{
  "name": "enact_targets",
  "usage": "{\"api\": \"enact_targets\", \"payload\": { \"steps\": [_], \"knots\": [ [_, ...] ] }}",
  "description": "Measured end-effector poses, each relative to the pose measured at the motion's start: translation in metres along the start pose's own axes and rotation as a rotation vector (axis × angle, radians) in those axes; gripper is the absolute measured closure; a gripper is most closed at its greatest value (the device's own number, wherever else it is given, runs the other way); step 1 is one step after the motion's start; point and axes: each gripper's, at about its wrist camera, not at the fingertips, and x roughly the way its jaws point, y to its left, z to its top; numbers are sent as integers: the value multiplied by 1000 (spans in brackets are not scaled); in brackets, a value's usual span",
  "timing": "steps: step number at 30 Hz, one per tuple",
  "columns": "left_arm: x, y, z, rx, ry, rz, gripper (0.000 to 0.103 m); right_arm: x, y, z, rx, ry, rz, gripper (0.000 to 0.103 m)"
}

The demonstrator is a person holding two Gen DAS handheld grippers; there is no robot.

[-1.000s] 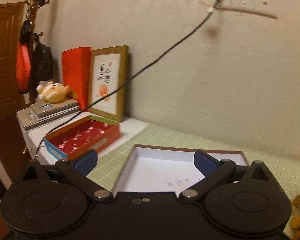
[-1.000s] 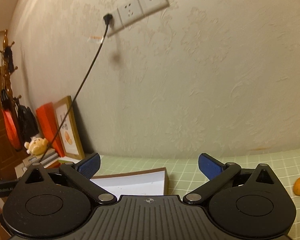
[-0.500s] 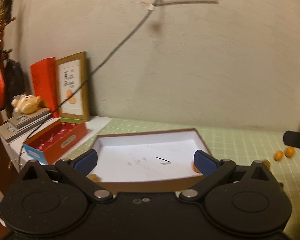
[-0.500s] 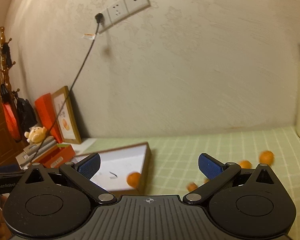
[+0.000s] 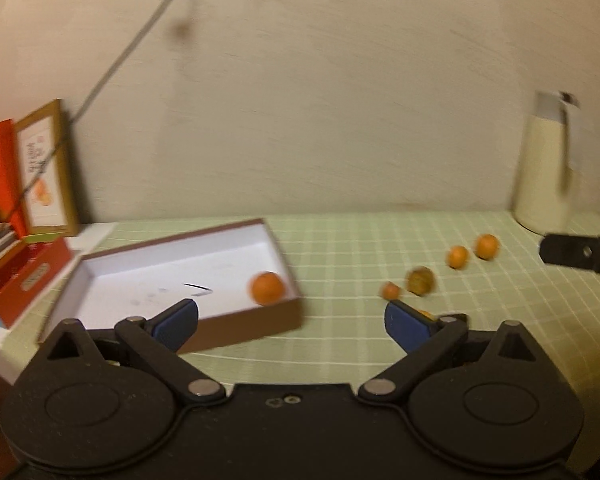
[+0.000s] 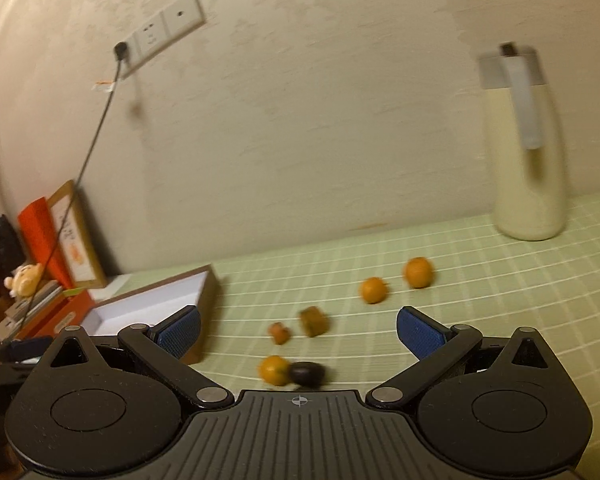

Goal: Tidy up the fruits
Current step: 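Move both tools back over the remaining fruits on the table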

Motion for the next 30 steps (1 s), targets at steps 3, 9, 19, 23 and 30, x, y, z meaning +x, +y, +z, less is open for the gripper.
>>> {"api": "enact_targets", "payload": {
  "steps": [3, 9, 19, 23, 30],
  "knots": [
    [8, -16, -4, 12, 30, -48, 15, -5, -11, -1, 7, 3, -27, 0],
    [23, -45, -14, 57, 77, -107, 25, -12, -25, -8, 2, 15, -65, 1],
    [48, -59, -25, 65, 147, -152, 47, 9, -22, -24, -26, 141, -28, 50],
    [58, -63, -28, 67, 166, -159, 54, 15, -19, -27, -20, 159, -18, 52],
    [73, -71, -32, 61, 202, -186, 66, 19, -16, -29, -29, 172, -26, 54]
  ]
}}
